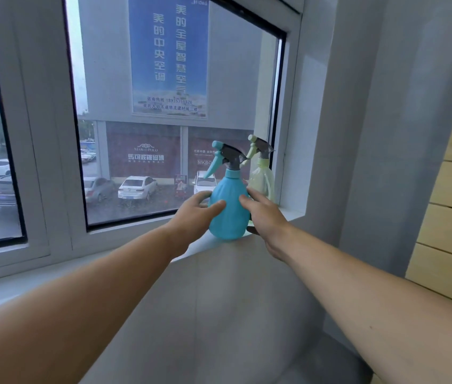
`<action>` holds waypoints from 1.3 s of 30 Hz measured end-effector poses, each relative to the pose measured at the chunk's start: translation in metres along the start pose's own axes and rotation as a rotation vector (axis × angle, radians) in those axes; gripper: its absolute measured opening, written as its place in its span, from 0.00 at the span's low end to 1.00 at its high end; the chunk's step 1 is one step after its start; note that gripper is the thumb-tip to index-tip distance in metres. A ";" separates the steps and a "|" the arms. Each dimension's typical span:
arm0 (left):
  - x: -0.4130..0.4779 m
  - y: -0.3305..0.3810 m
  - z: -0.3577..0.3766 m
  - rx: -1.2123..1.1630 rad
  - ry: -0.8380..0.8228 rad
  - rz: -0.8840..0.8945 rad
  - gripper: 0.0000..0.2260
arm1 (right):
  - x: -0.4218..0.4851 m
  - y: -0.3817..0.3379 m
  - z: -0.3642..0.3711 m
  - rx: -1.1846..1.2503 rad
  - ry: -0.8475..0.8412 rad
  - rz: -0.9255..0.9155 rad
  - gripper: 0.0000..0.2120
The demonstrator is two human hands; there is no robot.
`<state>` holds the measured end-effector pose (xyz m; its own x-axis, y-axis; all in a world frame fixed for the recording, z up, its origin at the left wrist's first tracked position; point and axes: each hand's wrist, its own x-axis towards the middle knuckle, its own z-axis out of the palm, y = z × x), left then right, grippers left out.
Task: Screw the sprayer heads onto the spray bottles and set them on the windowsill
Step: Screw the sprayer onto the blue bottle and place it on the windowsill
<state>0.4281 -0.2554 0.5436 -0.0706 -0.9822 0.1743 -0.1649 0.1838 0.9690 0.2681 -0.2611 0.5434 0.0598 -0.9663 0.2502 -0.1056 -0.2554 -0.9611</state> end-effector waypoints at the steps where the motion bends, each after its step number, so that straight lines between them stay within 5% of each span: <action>1: 0.004 -0.004 0.000 0.006 0.020 -0.003 0.17 | 0.005 0.004 0.001 0.000 0.000 0.008 0.15; 6: 0.021 -0.018 0.000 0.013 0.098 0.001 0.26 | 0.018 0.016 0.007 -0.039 0.018 0.024 0.25; 17: 0.029 -0.014 0.005 0.137 0.123 -0.005 0.25 | 0.029 0.025 0.008 -0.053 0.026 -0.012 0.23; 22: 0.029 -0.015 0.007 0.124 0.129 -0.017 0.30 | 0.024 0.023 0.011 -0.093 0.027 -0.003 0.29; 39: -0.037 -0.006 0.024 0.218 0.211 -0.086 0.31 | -0.070 0.014 -0.042 -0.253 0.110 0.025 0.20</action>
<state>0.4076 -0.2188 0.5274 0.1552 -0.9768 0.1477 -0.3703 0.0810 0.9254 0.2206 -0.1984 0.5175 -0.0528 -0.9664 0.2516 -0.3508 -0.2179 -0.9107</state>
